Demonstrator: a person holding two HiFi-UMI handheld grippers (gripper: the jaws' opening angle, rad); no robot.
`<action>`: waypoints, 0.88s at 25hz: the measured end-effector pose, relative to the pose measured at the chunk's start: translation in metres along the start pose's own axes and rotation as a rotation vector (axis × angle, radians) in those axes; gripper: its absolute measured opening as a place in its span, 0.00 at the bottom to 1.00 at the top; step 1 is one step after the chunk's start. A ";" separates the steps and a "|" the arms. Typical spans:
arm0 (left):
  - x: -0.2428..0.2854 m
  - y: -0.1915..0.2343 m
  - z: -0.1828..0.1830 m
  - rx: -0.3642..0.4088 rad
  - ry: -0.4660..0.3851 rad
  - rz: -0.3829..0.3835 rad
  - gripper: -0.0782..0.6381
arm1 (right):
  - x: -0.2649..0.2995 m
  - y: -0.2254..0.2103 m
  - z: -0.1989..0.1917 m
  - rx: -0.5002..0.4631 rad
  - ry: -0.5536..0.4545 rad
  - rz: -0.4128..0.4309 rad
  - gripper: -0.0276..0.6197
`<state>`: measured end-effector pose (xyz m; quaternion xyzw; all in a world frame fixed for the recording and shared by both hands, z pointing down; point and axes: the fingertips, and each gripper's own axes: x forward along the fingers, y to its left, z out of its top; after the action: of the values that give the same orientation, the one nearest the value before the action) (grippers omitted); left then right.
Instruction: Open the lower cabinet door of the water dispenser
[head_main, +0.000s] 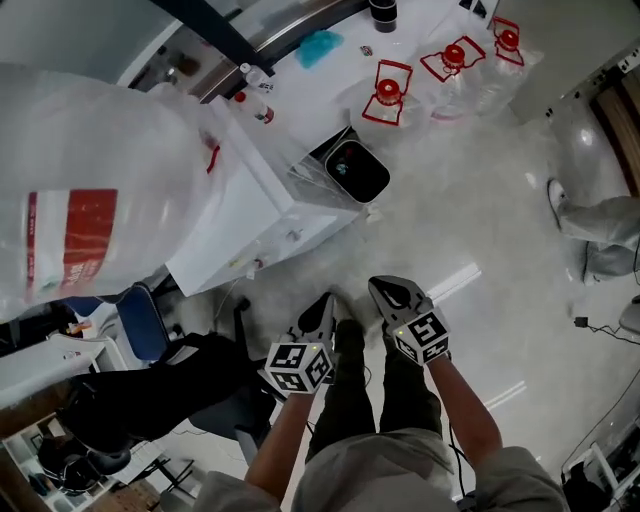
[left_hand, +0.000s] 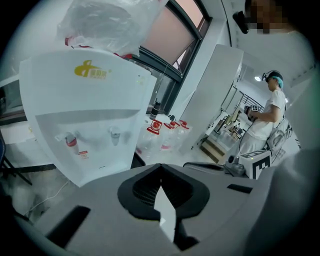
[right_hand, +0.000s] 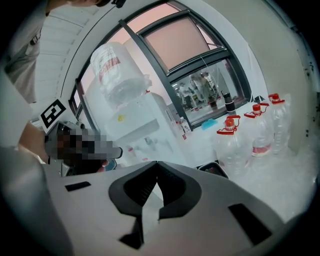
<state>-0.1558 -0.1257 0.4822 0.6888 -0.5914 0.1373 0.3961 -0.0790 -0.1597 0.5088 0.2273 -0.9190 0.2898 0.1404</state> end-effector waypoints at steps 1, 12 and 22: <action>0.006 0.006 -0.003 0.005 0.002 0.001 0.12 | 0.007 -0.005 -0.005 0.000 0.001 -0.004 0.06; 0.052 0.053 -0.030 0.025 0.053 -0.030 0.12 | 0.051 -0.027 -0.046 -0.005 0.016 -0.033 0.06; 0.102 0.084 -0.069 0.010 0.081 -0.028 0.12 | 0.096 -0.056 -0.087 -0.058 0.022 -0.044 0.06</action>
<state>-0.1874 -0.1471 0.6262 0.6928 -0.5647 0.1624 0.4181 -0.1225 -0.1806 0.6416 0.2402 -0.9202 0.2626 0.1632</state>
